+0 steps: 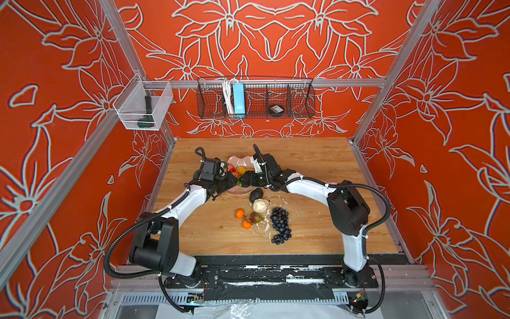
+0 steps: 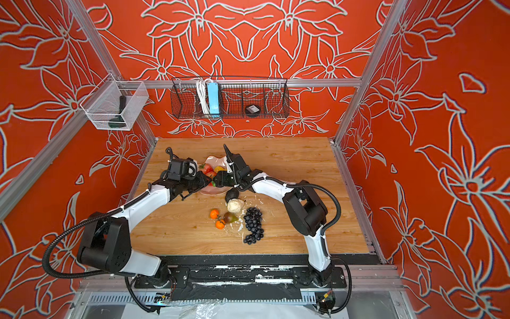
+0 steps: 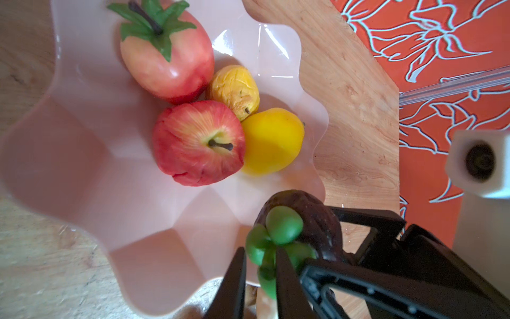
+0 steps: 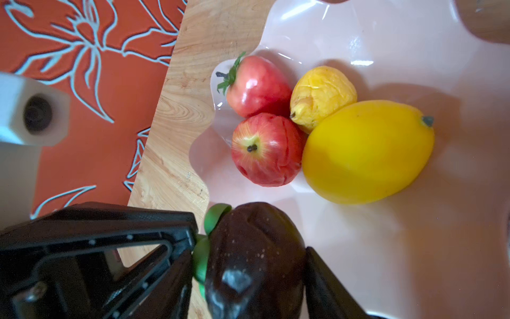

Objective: Arrange fruit in a fruit bowl
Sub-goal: Place the fruit in the fruit bowl.

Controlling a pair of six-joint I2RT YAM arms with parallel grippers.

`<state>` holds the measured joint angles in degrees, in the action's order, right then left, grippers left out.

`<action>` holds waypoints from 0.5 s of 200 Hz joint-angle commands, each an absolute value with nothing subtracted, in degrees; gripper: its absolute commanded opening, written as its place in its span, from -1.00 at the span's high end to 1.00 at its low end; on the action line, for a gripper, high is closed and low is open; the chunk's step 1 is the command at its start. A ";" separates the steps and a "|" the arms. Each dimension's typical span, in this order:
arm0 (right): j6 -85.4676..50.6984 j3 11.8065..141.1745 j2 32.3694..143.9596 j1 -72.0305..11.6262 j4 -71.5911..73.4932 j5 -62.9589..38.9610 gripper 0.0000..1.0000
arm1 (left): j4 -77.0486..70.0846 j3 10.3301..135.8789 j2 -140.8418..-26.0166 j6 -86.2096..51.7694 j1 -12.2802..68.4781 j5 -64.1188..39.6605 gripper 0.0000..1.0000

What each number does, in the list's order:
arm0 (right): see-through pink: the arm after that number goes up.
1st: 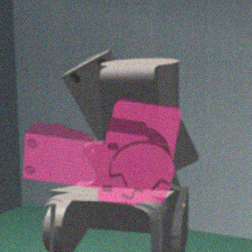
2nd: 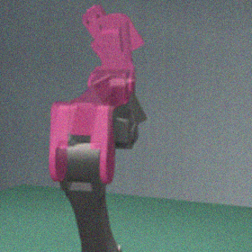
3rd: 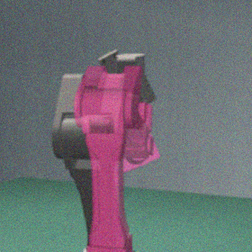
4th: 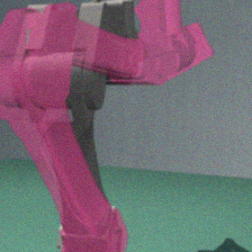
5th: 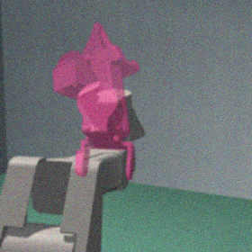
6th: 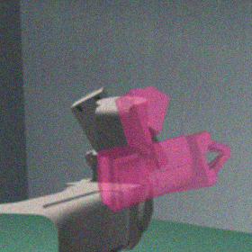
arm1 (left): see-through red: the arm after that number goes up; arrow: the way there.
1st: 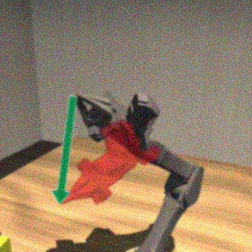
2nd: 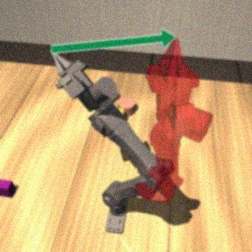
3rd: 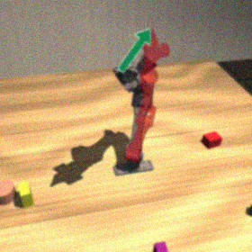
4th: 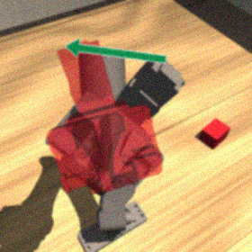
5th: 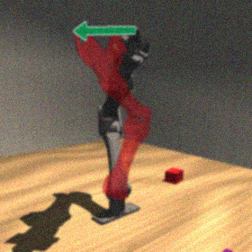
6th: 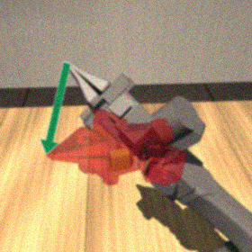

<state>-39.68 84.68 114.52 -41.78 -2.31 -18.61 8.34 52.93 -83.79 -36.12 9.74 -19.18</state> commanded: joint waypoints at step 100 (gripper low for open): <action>-40.94 83.93 112.52 -41.93 -0.85 -19.70 -0.26 | 8.26 53.77 -84.22 -36.55 9.40 -19.60 0.97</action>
<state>-40.10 84.58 114.28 -41.78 -1.87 -19.53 7.60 52.93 -83.81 -37.10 9.69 -20.53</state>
